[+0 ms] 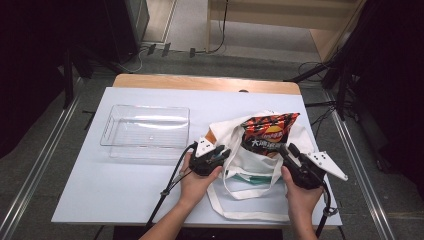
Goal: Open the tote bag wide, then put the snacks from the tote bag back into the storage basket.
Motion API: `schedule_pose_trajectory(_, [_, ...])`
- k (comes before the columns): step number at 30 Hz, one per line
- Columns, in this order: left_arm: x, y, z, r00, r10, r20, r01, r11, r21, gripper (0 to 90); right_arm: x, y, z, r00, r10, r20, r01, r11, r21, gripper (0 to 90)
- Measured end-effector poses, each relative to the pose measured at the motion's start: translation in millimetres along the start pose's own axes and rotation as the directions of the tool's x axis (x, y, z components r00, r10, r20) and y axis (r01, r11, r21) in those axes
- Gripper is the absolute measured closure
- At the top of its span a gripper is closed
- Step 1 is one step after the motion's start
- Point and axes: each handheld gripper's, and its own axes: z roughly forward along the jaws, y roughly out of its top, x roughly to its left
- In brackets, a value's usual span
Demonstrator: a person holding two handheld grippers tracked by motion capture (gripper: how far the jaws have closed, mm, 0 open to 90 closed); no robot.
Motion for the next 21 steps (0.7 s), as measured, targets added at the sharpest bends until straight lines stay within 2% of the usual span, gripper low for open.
schedule_pose_trajectory(2, [-0.4,0.1,-0.1,1.0,0.006,-0.005,-0.006,1.0,0.005,70.5,-3.5,7.3,7.3,0.9999,0.008,-0.015,-0.007,1.0,0.016,48.6])
schedule_pose_trajectory(4, [-0.7,0.2,0.5,0.9999,0.009,-0.006,-0.009,0.9999,0.007,70.5,-6.8,12.4,16.4,0.9983,0.025,-0.053,-0.023,0.999,0.048,35.9])
schedule_pose_trajectory(6, [-0.9,0.2,0.9,0.9999,0.014,-0.008,-0.014,0.9999,0.009,70.5,-9.5,14.7,25.4,0.9968,0.05,-0.062,-0.046,0.996,0.071,23.1])
schedule_pose_trajectory(9, [-1.5,0.0,0.6,0.9999,0.015,-0.008,-0.015,0.9998,0.01,70.5,-13.6,10.0,35.9,0.9902,0.073,-0.119,-0.064,0.995,0.078,23.7])
schedule_pose_trajectory(11, [-1.6,-0.1,0.5,0.9999,0.015,-0.008,-0.015,0.9999,0.009,70.4,-13.7,5.0,40.7,0.9849,0.06,-0.162,-0.044,0.994,0.103,32.8])
schedule_pose_trajectory(15, [-2.1,0.1,1.2,0.9998,0.019,-0.009,-0.019,0.9998,0.01,70.5,-8.4,0.8,35.9,0.9871,0.023,-0.158,-0.012,0.997,0.071,55.8])
schedule_pose_trajectory(17, [-2.6,-0.2,1.2,0.9997,0.023,-0.008,-0.023,0.9997,0.005,70.3,-6.8,1.4,33.4,0.9906,0.001,-0.137,0.007,0.998,0.056,66.3])
schedule_pose_trajectory(20, [-2.7,-0.3,0.6,0.9997,0.025,-0.002,-0.025,0.9997,0.004,68.9,-4.4,1.0,29.7,0.9951,-0.001,-0.099,0.006,0.999,0.046,83.7])
schedule_pose_trajectory(21, [-2.6,-0.4,0.5,0.9997,0.025,0.002,-0.025,0.9997,0.003,68.3,-3.7,0.6,29.5,0.9958,-0.014,-0.091,0.018,0.999,0.043,86.0])
